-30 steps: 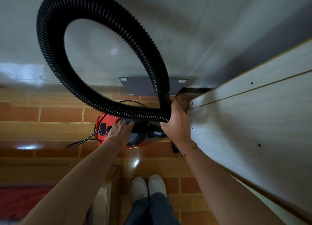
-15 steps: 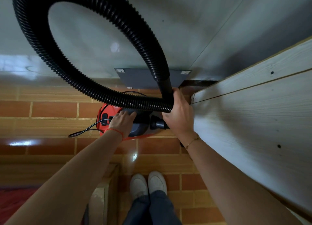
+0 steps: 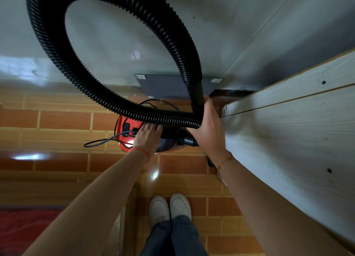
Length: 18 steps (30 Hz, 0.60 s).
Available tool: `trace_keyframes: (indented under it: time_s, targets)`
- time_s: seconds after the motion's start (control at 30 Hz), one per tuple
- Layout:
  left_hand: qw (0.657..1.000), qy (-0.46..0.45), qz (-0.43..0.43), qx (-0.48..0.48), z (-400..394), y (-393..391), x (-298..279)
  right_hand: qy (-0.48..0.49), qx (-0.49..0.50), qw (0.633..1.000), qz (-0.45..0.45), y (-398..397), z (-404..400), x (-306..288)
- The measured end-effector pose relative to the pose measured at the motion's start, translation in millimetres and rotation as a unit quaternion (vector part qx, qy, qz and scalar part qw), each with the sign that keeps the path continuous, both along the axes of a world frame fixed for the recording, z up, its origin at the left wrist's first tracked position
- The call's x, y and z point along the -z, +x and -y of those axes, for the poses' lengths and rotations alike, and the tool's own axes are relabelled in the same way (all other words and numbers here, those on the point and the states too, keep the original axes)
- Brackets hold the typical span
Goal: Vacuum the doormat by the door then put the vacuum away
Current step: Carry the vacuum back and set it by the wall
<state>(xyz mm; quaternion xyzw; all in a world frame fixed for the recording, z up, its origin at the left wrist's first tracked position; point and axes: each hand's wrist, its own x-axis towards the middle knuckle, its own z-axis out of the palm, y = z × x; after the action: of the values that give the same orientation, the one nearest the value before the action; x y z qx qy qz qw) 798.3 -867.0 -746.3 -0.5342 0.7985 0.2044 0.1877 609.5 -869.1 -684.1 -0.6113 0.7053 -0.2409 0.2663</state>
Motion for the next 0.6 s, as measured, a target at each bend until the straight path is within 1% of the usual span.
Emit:
trace_keyframes:
  time_s: [0.2, 0.3, 0.4, 0.6]
  targets:
    - [0.998, -0.047, -0.039, -0.017, -13, 7, -8, 0.031, -0.025, 0.999, 0.007, 3, -2, -6]
    - [0.997, -0.052, -0.044, -0.022, -22, 9, -18, 0.037, -0.041, 0.998, -0.015, 3, -6, -13]
    - [0.996, -0.053, -0.05, -0.042, -34, 14, -31, 0.059, -0.054, 0.996, -0.043, 2, -12, -23]
    - [0.995, -0.016, -0.042, -0.086, -55, 30, -68, 0.09, -0.083, 0.988, -0.097, -1, -29, -49]
